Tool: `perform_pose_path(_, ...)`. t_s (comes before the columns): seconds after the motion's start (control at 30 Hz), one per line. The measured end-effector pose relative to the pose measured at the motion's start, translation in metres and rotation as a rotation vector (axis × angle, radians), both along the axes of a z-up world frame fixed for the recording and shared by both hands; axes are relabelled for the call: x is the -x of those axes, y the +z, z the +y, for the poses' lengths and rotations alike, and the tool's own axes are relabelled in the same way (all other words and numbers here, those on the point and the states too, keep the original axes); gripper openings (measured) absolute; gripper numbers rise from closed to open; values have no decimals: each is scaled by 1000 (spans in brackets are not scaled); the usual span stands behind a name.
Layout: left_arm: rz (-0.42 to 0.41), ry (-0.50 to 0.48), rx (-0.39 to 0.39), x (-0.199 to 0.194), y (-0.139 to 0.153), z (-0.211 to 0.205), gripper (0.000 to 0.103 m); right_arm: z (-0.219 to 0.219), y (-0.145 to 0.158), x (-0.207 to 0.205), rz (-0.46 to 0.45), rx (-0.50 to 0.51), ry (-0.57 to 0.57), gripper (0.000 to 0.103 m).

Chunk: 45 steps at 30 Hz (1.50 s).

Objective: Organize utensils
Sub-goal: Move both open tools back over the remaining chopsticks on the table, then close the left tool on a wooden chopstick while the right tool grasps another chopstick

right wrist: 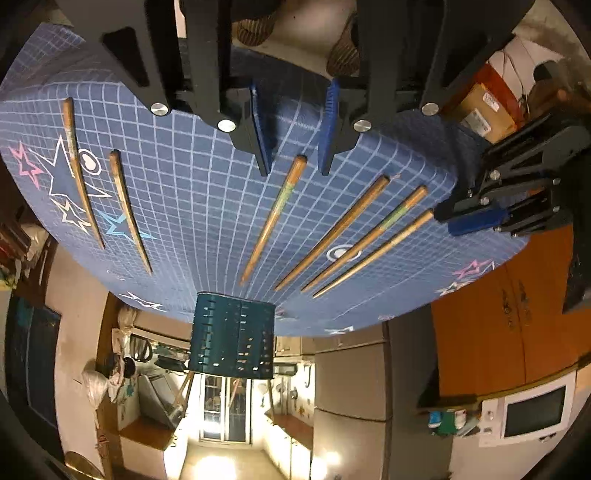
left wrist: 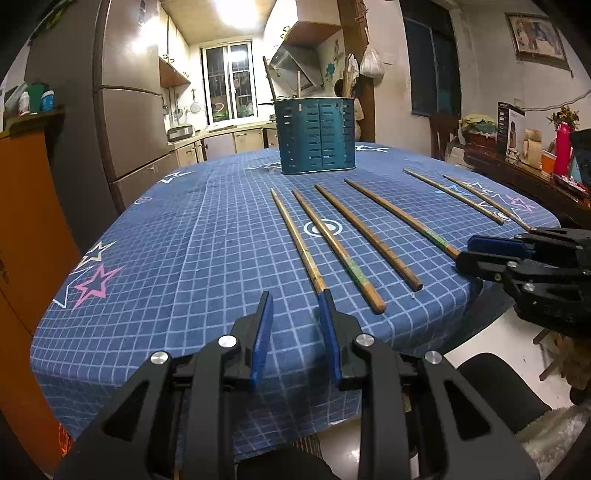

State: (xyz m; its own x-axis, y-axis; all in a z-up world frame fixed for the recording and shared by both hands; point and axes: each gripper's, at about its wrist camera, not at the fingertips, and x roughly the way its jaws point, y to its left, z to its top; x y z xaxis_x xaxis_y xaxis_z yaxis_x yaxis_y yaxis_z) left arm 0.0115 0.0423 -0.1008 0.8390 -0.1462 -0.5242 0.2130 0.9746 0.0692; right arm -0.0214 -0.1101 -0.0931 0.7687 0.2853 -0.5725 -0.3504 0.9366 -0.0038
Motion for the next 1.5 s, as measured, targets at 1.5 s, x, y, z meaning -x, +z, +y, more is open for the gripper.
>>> perform_pose_path(1.5,-155,39,29,9,-20,-15,16,8,-21,3,-158,-76,-133,13)
